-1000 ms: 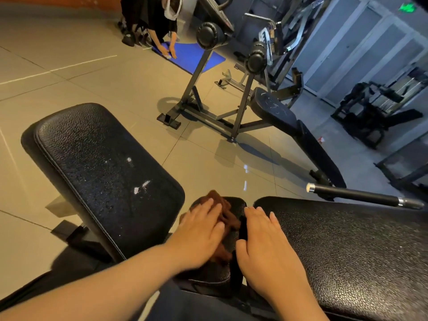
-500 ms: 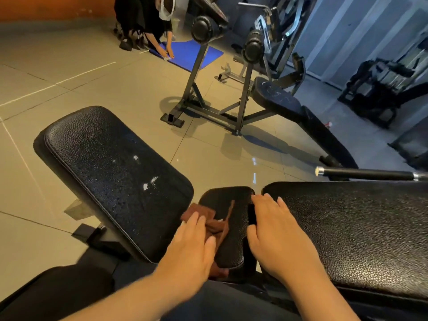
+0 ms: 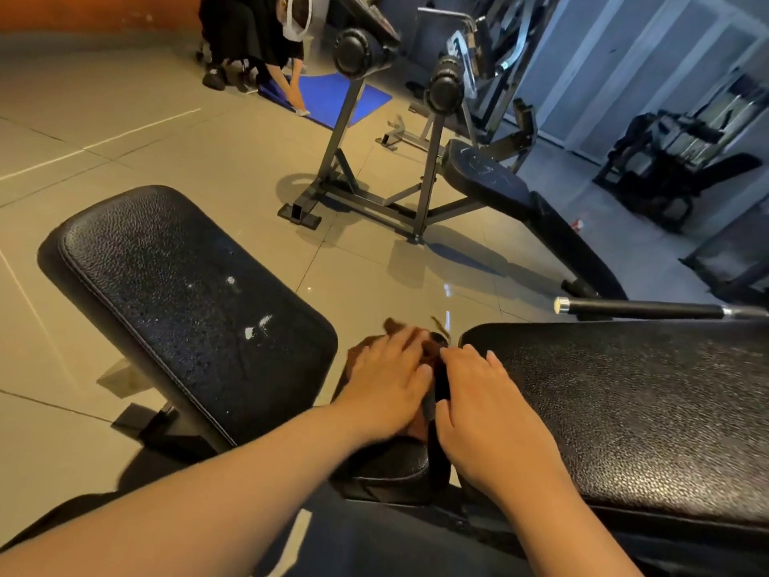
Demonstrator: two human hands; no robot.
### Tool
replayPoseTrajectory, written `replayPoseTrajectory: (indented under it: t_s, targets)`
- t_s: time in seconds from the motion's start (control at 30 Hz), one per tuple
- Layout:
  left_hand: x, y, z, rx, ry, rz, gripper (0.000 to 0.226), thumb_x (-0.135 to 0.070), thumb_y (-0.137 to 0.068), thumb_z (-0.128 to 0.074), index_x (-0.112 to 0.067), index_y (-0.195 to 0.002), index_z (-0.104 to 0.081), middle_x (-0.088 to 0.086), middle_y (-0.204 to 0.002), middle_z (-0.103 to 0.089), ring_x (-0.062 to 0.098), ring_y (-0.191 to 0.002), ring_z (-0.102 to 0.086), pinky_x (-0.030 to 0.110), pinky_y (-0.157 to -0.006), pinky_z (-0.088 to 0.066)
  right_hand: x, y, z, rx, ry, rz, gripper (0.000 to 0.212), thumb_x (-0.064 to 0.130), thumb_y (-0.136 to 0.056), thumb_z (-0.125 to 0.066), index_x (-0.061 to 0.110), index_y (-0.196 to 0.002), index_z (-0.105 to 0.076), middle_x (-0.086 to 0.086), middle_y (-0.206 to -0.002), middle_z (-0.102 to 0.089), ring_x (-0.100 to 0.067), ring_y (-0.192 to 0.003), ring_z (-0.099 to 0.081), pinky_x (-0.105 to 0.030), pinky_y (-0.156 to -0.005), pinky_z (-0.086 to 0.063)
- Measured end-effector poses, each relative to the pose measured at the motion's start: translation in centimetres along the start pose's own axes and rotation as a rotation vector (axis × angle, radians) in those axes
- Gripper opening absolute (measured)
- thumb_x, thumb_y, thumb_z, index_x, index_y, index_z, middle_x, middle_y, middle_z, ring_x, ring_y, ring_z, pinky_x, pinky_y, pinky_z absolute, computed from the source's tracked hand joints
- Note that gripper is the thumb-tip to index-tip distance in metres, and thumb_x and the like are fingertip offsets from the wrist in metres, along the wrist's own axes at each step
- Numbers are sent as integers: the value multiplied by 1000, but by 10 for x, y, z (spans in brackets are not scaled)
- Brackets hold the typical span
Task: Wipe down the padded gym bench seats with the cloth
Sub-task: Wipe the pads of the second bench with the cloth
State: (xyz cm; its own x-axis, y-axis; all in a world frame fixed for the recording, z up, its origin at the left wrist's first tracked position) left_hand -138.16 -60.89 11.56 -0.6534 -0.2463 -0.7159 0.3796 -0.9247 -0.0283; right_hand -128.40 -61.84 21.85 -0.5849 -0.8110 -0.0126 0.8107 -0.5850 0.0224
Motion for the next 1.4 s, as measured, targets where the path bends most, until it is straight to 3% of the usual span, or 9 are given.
replayPoseTrajectory:
  t_s: [0.1,0.23,0.4,0.5,0.67,0.93,1.07,1.17,1.4]
  targets:
    - [-39,70,3,-24,35,-260,54,-41,-106,-29,-40,-157,-12,-21,-165,-2,3,-151,3,33,-124,1,-1,1,0,-11,-49,-5,59,17,-98,-37,17,-155,-25,1,-161,-30,-14,-153,-14,-26,-123,6]
    - [-16,109,5,53,95,-235,54,-51,-105,-26,-50,-153,-3,-32,-160,5,-9,-147,10,27,-123,2,-4,10,7,-25,-126,-55,60,18,-102,-39,18,-158,-19,2,-165,-21,-15,-154,-7,-25,-122,4]
    - [14,29,-1,47,-41,25,59,-45,-102,-33,-29,-156,-17,-4,-166,-10,21,-153,-6,50,-122,-15,-4,9,4,-46,-103,-48,61,12,-99,-38,18,-157,-21,1,-162,-24,-13,-153,-11,-23,-121,8]
    - [-23,-15,3,4,-14,10,54,-46,-98,-27,-36,-151,-25,-7,-162,-20,25,-151,-15,58,-119,-18,-5,7,7,-73,-161,-41,64,5,-98,-39,19,-157,-20,2,-166,-17,-10,-154,0,-21,-119,10]
    - [-46,36,6,-13,5,-128,55,-40,-104,-28,-38,-157,-13,-19,-164,-7,10,-152,2,45,-125,-1,-20,11,14,-122,-374,-170,64,3,-99,-38,27,-157,-24,5,-167,-20,-12,-154,-13,-35,-124,-21]
    - [-25,114,9,18,126,-266,51,-54,-102,-24,-51,-152,-16,-36,-159,-4,-3,-149,8,35,-124,1,-20,17,26,-173,-441,-209,66,-1,-94,-41,27,-153,-31,4,-159,-33,-14,-145,-33,-40,-116,-35]
    - [3,28,6,19,18,-2,55,-42,-103,-32,-37,-156,-17,-14,-166,-7,20,-153,-5,51,-121,-13,-19,17,24,-169,-394,-208,63,-3,-95,-38,27,-150,-34,3,-154,-39,-17,-147,-31,-39,-113,-37]
    - [-6,-2,4,12,35,155,58,-50,-100,-23,-35,-155,-17,-7,-166,-8,27,-152,-8,58,-120,-8,-18,17,22,-160,-368,-220,60,-3,-95,-38,28,-146,-37,3,-147,-44,-20,-149,-29,-39,-108,-39]
    - [-33,100,5,-69,105,-217,53,-52,-101,-24,-46,-153,-21,-28,-160,-13,5,-151,-4,38,-124,-4,-16,16,13,-64,-287,-209,52,4,-97,-39,27,-144,-40,3,-144,-46,-24,-148,-28,-39,-113,-34]
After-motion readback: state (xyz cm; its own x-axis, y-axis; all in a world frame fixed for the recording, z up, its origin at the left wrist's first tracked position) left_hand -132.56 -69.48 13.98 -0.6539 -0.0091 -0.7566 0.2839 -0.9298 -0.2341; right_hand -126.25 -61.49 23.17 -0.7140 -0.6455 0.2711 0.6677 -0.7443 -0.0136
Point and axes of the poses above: each hand's wrist, its own y-axis away from the middle knuckle, its own z-axis out of the back of the hand, x = y × z, the point moved 9 cm from there along -y, towards the middle knuckle
